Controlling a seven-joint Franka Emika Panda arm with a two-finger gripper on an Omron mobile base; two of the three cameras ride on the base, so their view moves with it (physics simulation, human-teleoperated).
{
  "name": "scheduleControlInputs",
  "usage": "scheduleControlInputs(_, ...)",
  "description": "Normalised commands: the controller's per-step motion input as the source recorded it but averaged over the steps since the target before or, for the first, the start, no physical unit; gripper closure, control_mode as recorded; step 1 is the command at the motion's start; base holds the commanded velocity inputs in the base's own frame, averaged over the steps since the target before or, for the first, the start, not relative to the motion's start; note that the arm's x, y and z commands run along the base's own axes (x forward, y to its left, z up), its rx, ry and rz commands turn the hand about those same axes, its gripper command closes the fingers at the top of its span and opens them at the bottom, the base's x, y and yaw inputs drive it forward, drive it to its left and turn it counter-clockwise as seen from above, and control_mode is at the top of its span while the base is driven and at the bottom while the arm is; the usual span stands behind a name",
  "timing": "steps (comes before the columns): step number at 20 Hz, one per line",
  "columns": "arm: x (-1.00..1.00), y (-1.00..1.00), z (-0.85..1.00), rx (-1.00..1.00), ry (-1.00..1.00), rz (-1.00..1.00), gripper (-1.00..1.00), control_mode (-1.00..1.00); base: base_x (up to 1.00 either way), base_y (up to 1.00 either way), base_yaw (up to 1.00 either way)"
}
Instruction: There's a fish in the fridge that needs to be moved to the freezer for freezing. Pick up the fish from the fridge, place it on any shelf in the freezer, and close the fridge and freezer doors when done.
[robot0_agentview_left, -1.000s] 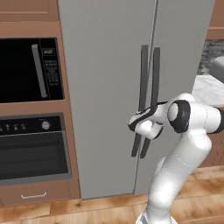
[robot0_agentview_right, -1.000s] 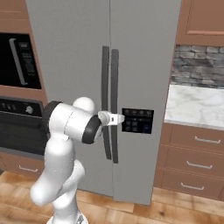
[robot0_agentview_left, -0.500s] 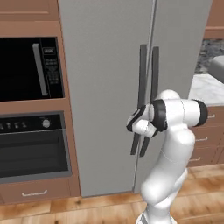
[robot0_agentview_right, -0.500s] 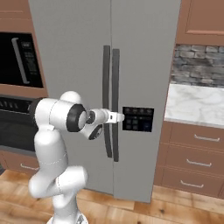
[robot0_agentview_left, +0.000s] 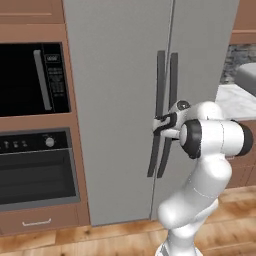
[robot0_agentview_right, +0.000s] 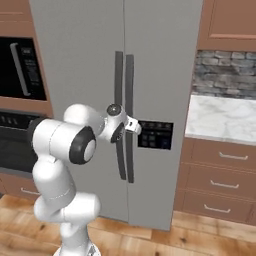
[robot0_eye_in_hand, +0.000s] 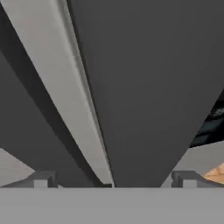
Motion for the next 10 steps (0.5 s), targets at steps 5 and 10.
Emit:
scheduleControlInputs(5, 0.32, -0.08, -0.01, 0.35, -0.18, 0.45, -1.00, -1.00, 0.00, 0.00, 0.00)
scheduleControlInputs(10, 0.64, -0.02, 0.00, 0.25, -0.27, 0.40, -1.00, -1.00, 0.00, 0.00, 0.00)
